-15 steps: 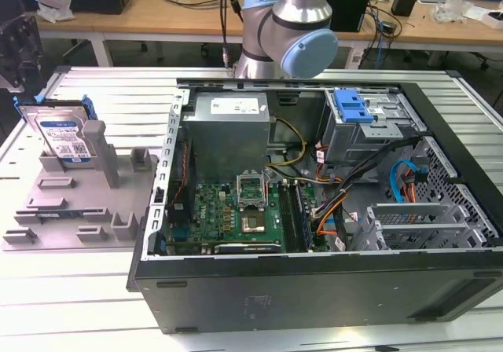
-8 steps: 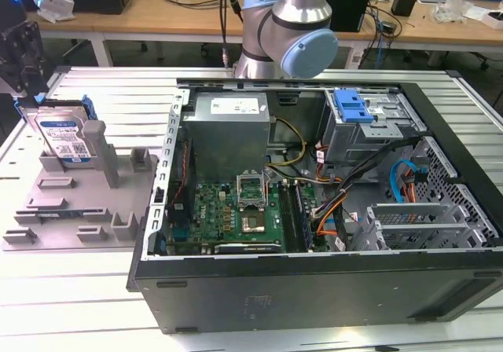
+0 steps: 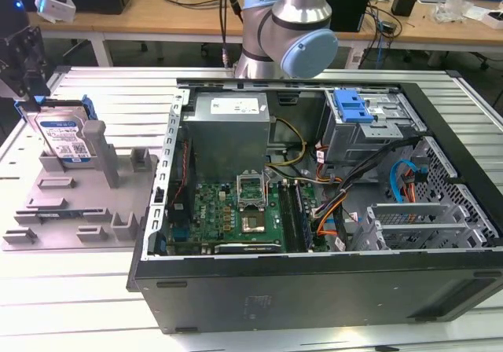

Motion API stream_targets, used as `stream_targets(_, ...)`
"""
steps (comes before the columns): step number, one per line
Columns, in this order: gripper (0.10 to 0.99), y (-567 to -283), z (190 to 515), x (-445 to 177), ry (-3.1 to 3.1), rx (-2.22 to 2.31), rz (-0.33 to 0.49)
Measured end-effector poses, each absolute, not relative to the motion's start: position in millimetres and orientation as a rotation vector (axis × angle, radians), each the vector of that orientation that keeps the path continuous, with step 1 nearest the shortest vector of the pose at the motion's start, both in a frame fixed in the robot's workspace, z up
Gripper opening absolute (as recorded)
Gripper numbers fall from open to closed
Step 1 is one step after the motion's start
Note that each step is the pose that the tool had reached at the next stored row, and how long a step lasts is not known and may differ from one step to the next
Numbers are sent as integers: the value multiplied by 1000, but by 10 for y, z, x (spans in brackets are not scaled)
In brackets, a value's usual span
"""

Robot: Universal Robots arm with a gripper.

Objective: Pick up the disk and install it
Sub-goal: 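Pick up the disk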

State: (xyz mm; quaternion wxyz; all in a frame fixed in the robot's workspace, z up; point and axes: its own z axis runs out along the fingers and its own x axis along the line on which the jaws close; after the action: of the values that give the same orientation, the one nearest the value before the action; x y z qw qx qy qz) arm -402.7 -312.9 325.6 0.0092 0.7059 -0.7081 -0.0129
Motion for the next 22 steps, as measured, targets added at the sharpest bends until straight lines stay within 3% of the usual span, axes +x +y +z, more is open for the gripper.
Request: stream_targets(22, 482, -3129, 3106, -4032, -2212, 2205, -40)
